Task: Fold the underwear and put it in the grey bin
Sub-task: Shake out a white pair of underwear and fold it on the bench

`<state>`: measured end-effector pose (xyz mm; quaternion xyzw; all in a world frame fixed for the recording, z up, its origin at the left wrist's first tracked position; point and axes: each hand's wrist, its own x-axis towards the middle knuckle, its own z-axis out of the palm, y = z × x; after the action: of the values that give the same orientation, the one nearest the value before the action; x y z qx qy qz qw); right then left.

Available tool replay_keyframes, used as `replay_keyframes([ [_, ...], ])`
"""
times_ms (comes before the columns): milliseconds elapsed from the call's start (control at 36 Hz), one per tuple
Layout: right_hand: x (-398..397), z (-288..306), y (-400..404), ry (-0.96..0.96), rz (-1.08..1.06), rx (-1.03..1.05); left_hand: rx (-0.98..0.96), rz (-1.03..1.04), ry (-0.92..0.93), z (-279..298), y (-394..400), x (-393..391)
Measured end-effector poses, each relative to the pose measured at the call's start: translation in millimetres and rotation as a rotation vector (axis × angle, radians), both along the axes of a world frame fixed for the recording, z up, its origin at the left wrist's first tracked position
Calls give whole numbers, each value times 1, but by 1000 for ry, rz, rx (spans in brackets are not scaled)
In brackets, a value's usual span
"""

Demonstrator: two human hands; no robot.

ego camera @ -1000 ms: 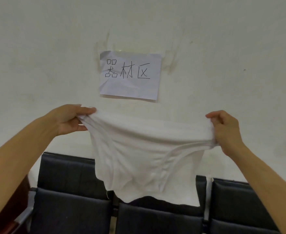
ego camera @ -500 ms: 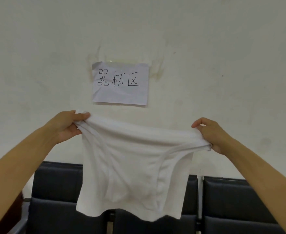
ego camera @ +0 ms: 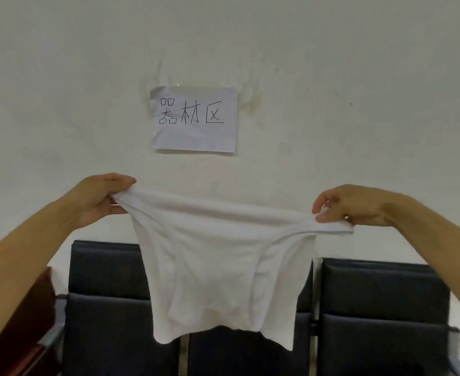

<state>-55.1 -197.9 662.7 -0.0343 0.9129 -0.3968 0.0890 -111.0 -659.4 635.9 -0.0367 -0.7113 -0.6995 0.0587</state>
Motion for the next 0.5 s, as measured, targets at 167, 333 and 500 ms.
replay_keyframes([
  [167, 17, 1, 5, 106, -100, -384, 48, -33, 2, -5, 0, 22],
  [333, 29, 7, -2, 223, -278, -681, 63, -68, 21, 0, 2, 38],
  [500, 44, 7, -10, 175, -292, -674, 107, -103, 30, 2, 2, 44],
])
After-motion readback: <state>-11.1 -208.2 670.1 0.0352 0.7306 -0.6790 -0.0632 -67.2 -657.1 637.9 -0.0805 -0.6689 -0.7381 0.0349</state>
